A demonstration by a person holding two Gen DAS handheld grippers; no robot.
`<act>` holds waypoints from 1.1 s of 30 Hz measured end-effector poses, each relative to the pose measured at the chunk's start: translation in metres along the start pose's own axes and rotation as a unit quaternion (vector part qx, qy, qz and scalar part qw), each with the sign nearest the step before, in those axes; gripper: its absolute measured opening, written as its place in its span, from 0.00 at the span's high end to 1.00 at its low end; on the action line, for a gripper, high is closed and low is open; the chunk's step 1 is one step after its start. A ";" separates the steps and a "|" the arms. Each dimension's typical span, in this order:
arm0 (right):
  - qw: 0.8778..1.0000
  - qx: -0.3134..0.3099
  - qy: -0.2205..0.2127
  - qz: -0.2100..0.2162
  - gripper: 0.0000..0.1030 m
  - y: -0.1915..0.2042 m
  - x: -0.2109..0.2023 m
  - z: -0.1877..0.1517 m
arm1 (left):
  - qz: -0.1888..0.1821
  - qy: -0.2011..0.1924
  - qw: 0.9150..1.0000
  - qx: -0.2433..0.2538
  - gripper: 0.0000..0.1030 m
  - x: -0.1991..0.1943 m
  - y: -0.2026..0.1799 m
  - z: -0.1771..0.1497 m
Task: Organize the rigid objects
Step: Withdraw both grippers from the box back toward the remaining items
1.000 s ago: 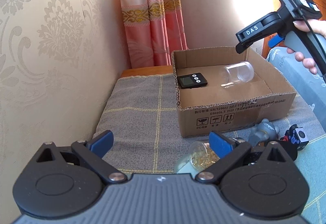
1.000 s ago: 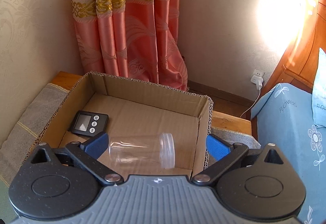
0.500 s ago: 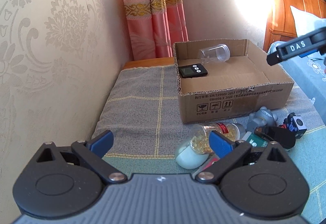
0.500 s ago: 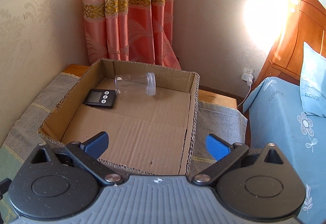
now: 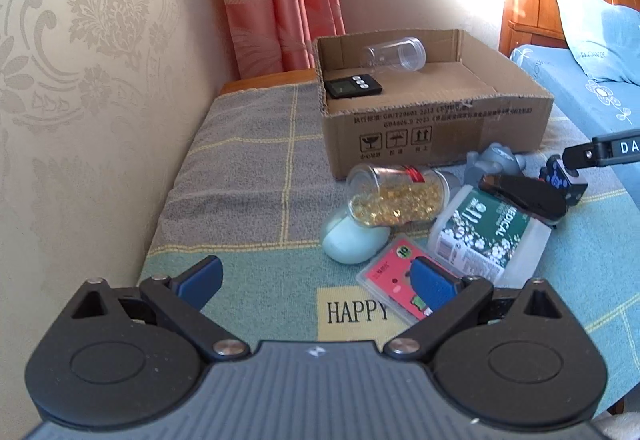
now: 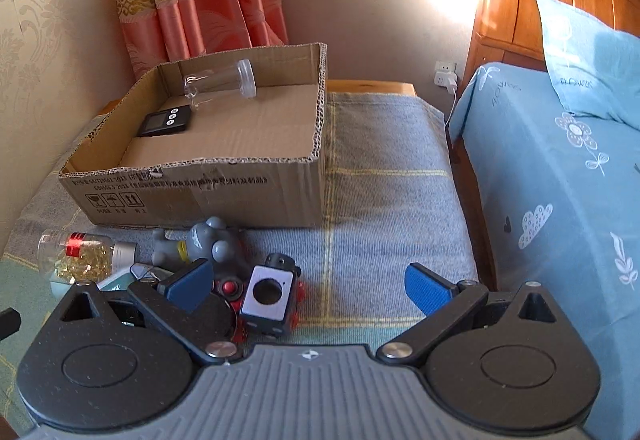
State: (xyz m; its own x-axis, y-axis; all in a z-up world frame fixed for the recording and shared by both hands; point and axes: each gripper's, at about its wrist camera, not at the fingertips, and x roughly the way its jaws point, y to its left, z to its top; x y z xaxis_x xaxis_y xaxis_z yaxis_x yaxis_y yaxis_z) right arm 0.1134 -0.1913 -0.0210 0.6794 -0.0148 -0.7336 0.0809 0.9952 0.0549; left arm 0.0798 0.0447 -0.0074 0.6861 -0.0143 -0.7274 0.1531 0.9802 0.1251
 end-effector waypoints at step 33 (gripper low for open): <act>0.997 0.059 0.031 -0.023 0.00 -0.064 0.049 0.007 | -0.070 0.036 0.996 0.051 0.03 0.015 -0.032 -0.010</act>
State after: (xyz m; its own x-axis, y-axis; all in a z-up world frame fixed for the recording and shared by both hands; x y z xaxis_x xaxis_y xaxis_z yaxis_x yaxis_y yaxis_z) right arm 0.1466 -0.2561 -0.0552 0.6264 -0.0499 -0.7779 0.1991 0.9751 0.0978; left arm 0.0775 0.0150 -0.0290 0.6011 -0.1323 -0.7882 0.3179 0.9444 0.0839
